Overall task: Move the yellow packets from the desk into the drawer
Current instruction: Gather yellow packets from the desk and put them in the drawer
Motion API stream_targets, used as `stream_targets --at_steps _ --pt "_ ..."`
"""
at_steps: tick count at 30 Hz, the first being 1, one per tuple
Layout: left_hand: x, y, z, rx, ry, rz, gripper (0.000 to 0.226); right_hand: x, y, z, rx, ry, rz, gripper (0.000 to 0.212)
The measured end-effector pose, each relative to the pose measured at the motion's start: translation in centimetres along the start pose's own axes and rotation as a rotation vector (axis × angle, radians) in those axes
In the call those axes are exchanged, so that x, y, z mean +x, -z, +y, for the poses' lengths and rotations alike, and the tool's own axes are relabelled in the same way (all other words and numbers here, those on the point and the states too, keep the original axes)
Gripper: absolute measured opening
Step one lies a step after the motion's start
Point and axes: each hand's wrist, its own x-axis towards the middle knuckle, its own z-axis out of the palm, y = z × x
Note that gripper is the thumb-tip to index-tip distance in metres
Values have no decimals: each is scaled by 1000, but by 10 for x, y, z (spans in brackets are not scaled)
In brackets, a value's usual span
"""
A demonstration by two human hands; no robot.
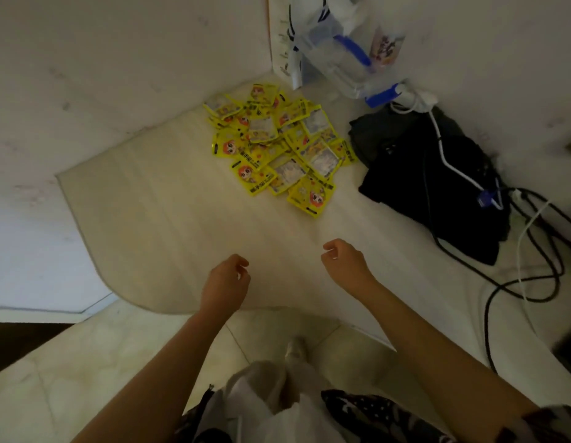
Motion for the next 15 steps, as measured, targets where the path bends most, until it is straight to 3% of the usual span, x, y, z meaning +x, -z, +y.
stream_targets --at_steps 7,13,15 --pt "83 13 25 -98 70 10 23 76 19 -26 109 -150 36 37" --pt "159 28 51 -248 235 2 32 124 23 -49 363 -394 73 69" --pt "182 31 57 -280 276 -8 36 139 20 -57 415 -456 106 71"
